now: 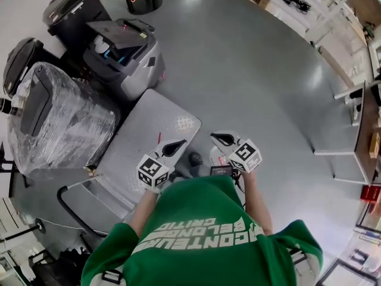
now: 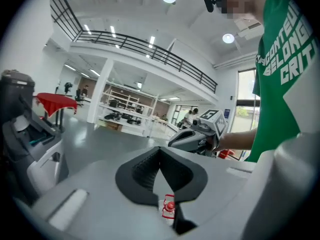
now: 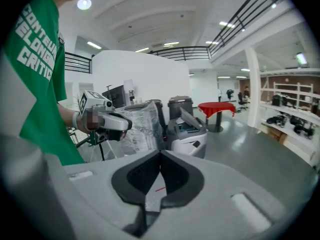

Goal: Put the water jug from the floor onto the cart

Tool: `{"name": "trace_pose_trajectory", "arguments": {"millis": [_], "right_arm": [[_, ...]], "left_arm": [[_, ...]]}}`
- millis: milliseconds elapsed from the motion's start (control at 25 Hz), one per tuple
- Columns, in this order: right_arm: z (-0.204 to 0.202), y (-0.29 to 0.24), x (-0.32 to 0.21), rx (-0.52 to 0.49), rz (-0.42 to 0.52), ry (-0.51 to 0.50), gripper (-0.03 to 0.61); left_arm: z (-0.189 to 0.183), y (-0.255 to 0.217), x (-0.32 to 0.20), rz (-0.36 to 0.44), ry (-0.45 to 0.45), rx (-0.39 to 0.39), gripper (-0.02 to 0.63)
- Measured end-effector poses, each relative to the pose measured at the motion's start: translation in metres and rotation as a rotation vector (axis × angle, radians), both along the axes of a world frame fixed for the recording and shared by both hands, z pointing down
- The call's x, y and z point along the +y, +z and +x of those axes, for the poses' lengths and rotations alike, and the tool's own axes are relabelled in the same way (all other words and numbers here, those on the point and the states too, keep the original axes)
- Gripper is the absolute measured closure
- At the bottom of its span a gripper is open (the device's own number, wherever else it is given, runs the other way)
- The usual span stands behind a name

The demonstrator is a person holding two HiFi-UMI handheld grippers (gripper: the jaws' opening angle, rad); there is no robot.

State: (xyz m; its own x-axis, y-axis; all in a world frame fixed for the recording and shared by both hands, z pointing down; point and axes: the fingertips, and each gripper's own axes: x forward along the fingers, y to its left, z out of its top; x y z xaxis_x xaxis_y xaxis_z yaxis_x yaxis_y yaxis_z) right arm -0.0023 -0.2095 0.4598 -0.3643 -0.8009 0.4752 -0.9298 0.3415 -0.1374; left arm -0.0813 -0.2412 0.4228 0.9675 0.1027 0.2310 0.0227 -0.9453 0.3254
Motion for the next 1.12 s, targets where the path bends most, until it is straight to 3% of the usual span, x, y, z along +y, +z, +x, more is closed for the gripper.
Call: {"name": "trace_pose_trajectory", "arguments": {"millis": [320, 520, 720, 1120], "right_arm": [[0.103, 0.001, 0.134, -0.031, 0.000, 0.506, 0.589], [0.121, -0.002, 0.201, -0.020, -0.004, 0.701, 0.588], [0.117, 0.000, 0.221, -0.006, -0.019, 0.761, 0.588], [0.116, 0.017, 0.212, -0.034, -0.028, 0.746, 0.588]], "left_arm": [[0.112, -0.003, 0.069, 0.022, 0.405, 0.032, 0.603], [0.141, -0.014, 0.121, 0.023, 0.589, 0.056, 0.603], [0.138, -0.014, 0.141, 0.014, 0.655, 0.034, 0.603], [0.133, -0.006, 0.134, 0.028, 0.647, -0.016, 0.603]]}}
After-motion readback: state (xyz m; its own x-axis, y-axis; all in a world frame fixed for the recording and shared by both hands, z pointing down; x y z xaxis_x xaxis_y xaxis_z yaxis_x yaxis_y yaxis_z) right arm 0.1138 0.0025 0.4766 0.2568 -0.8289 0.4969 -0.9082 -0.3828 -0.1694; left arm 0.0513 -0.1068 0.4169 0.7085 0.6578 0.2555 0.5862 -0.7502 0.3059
